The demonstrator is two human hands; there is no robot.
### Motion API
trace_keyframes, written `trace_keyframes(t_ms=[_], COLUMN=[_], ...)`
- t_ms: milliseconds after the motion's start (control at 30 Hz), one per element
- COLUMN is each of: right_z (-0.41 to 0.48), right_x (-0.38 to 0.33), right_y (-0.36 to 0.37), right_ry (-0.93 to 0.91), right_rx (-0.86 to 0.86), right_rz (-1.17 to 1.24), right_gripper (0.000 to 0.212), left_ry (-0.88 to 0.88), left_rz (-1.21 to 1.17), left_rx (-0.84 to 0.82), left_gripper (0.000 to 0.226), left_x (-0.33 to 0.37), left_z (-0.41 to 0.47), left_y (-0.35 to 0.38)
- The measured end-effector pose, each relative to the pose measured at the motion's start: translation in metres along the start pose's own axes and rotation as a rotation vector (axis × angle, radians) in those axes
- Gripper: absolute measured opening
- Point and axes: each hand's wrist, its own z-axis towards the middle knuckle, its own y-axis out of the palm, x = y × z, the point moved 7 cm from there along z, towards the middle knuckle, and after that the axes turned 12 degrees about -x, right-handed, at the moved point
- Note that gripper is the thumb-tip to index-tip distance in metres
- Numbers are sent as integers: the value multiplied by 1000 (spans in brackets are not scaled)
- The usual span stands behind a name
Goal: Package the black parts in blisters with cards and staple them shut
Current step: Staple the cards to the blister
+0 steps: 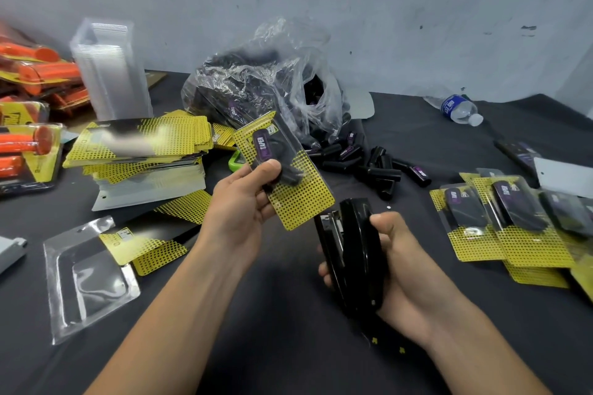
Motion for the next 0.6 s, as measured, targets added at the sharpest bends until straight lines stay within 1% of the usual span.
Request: trace_keyframes(t_ms=[100, 200, 300, 433, 533, 600], right_z=[1, 1, -1, -2, -2, -3], right_x=[0, 3, 4, 3, 1, 1], right_y=[1, 2, 4, 5, 7, 8], right_ry=[-3, 2, 22, 11, 2, 2], right_rx=[-23, -42, -73, -98, -136, -157], right_rz=[14, -10, -87, -111, -138, -142], right_gripper=[64, 67, 65, 62, 63, 69], left_ry=[-2, -4, -18, -6, 16, 32], left_rz=[23, 26, 35, 42, 68, 86], left_rx=[1, 6, 10, 6, 9, 20], left_gripper=[27, 22, 23, 12, 9, 7], left_x=[-2, -2, -3, 0, 3, 4], left_z=[-1, -2, -2, -3, -5, -5], left_y=[3, 5, 6, 8, 8, 7])
